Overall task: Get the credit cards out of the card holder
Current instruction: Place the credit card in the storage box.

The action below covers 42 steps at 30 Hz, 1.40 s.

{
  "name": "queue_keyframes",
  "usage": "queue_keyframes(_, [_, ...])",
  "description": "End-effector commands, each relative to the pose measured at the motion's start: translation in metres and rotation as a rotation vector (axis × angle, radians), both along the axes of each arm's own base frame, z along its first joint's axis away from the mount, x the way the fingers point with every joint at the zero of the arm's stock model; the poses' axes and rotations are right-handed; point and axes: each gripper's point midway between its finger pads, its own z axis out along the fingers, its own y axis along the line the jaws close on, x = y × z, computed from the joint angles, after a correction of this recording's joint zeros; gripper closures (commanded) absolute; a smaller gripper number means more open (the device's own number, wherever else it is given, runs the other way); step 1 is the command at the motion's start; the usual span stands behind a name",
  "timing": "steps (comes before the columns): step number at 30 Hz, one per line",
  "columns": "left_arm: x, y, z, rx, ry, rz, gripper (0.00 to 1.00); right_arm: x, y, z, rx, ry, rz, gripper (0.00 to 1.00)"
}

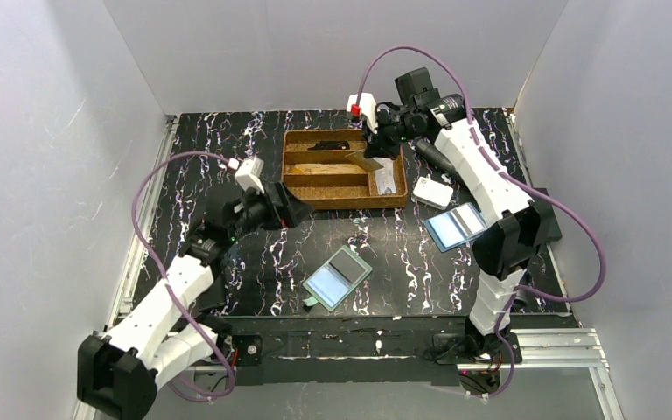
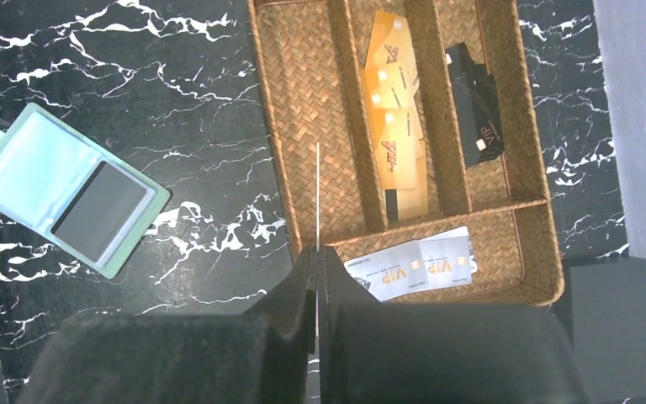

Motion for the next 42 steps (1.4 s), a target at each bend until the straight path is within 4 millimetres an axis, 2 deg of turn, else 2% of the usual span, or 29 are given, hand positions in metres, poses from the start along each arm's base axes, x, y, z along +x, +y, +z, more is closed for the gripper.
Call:
queue_keyframes(1, [0.043, 0.015, 0.022, 0.1, -0.106, 0.076, 0.02, 0.003, 0.001, 0.007, 0.01, -0.001, 0.047, 0.99])
queue_keyframes(3, [0.063, 0.016, 0.025, 0.081, -0.108, 0.132, 0.02, 0.012, 0.004, 0.006, 0.029, -0.01, 0.046, 0.99])
queue_keyframes(4, [0.072, 0.013, 0.034, 0.073, -0.13, 0.123, 0.02, 0.017, 0.006, 0.006, 0.041, -0.02, 0.04, 0.99])
queue_keyframes(7, [0.09, 0.012, 0.045, 0.098, -0.156, 0.117, 0.02, 0.028, 0.014, 0.018, 0.086, -0.034, 0.006, 0.99])
queue_keyframes(10, [0.103, 0.012, 0.055, 0.101, -0.173, 0.124, 0.02, 0.038, 0.019, 0.036, 0.128, -0.063, -0.027, 0.99])
queue_keyframes(12, [0.108, 0.009, 0.059, 0.087, -0.164, 0.111, 0.02, 0.046, 0.019, 0.04, 0.137, -0.085, -0.057, 0.99])
queue_keyframes(17, [0.117, 0.001, 0.063, 0.059, -0.145, 0.084, 0.02, 0.051, 0.022, 0.045, 0.187, -0.098, -0.087, 0.99])
queue_keyframes(24, [0.138, 0.003, 0.054, 0.108, -0.075, 0.086, 0.02, 0.066, 0.02, 0.019, 0.189, -0.107, -0.088, 0.99])
queue_keyframes(29, [0.155, 0.009, 0.057, 0.197, -0.03, 0.048, 0.02, 0.087, 0.012, 0.014, 0.239, -0.131, -0.069, 0.99])
queue_keyframes(33, [0.159, 0.013, 0.063, 0.254, -0.049, 0.003, 0.02, 0.089, 0.015, 0.008, 0.249, -0.098, -0.053, 0.99])
queue_keyframes(37, [0.16, 0.013, 0.061, 0.266, -0.104, -0.028, 0.02, 0.09, 0.019, -0.001, 0.25, -0.098, -0.018, 0.99])
queue_keyframes(42, [0.172, 0.019, 0.06, 0.277, -0.105, -0.01, 0.02, 0.106, 0.029, -0.003, 0.271, -0.082, -0.003, 0.99])
